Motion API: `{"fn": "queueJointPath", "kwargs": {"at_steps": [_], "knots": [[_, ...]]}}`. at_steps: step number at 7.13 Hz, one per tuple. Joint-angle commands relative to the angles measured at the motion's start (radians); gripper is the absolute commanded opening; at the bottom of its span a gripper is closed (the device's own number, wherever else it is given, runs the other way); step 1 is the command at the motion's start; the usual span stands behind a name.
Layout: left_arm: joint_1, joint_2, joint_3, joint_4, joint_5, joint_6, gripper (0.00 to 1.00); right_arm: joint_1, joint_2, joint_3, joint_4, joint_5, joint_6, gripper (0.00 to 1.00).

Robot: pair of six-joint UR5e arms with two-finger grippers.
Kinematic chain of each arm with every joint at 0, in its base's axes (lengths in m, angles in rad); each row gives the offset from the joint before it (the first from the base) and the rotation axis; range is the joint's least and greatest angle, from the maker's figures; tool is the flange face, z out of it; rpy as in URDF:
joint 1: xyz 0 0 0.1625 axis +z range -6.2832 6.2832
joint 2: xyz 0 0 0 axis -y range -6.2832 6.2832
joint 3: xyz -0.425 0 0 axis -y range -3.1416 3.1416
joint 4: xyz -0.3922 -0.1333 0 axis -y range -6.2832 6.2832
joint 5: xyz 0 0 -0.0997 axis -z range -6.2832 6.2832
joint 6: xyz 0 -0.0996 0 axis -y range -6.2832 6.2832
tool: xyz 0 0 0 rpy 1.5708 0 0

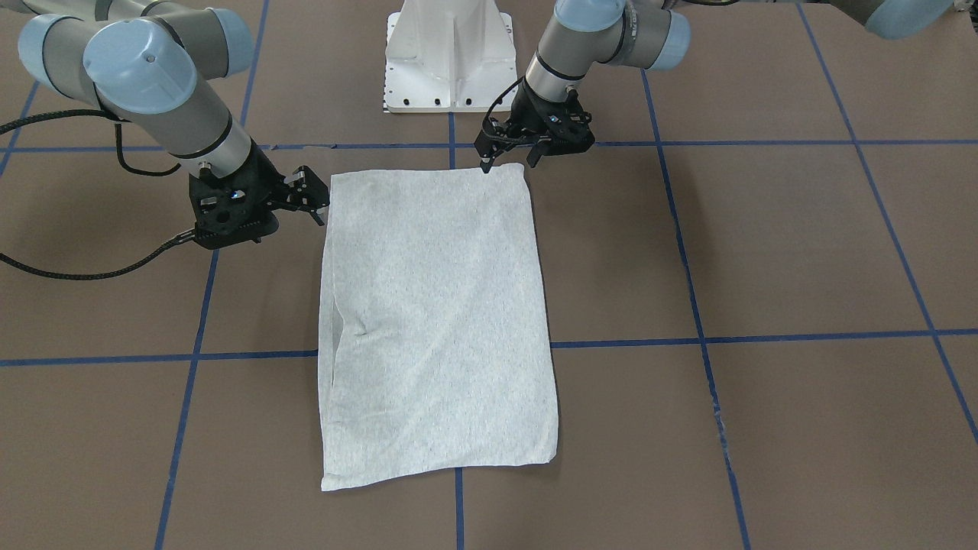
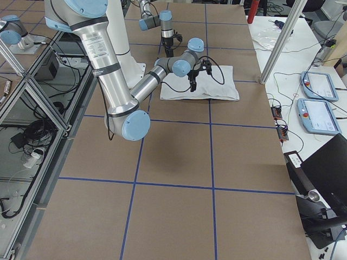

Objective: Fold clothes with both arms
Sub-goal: 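Move the left gripper to the near edge while the right moves to the side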

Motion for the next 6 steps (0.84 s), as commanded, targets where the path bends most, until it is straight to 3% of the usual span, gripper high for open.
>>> {"fn": "queueJointPath", "kwargs": {"at_steps": [1, 6], "knots": [[0.019, -0.001, 0.006, 0.041, -0.001, 0.0, 1.0, -0.002, 0.005, 0.006, 0.0, 0.0, 0.006, 1.0], [0.038, -0.014, 0.056, 0.044, 0.013, 0.0, 0.97, -0.003, 0.008, 0.004, -0.001, 0.001, 0.006, 1.0]]}}
